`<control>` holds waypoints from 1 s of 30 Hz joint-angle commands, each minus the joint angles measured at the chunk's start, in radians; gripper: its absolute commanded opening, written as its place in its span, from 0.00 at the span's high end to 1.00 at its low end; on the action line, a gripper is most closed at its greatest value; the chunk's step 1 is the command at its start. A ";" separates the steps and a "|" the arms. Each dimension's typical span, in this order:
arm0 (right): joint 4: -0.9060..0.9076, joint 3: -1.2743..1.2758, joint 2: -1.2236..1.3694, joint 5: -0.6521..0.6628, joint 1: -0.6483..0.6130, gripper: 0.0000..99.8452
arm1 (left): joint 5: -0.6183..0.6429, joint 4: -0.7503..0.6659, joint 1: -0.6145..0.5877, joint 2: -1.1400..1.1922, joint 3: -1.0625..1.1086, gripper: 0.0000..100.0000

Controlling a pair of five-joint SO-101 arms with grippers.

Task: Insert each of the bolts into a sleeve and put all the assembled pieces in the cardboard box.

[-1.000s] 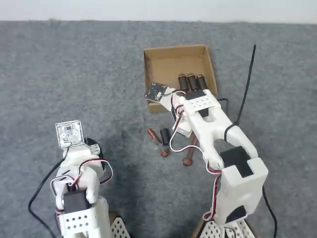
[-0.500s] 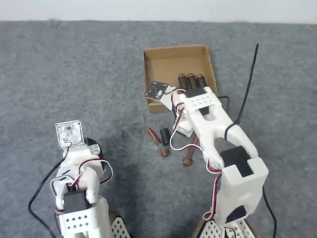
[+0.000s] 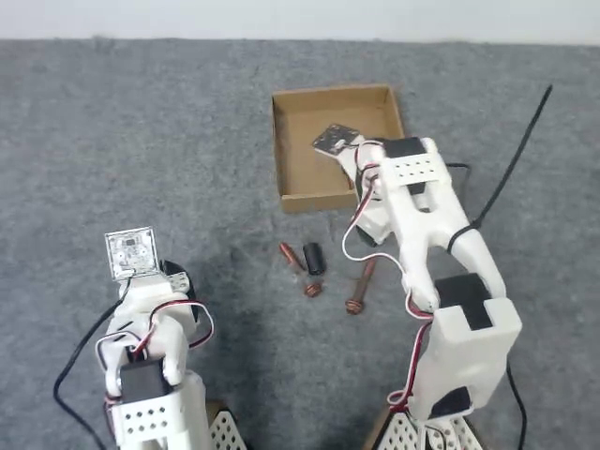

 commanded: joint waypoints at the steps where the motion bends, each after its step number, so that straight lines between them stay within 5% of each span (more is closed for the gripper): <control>1: 0.027 -0.052 -0.039 -0.043 0.044 0.99 | -0.009 -0.015 -0.005 -0.002 -0.010 0.99; 16: 0.005 0.338 -0.409 -0.080 0.147 0.99 | -0.009 -0.015 -0.005 -0.002 -0.010 0.99; 30: -0.366 0.786 -0.611 -0.207 0.318 0.99 | -0.008 -0.015 -0.003 -0.002 -0.010 0.99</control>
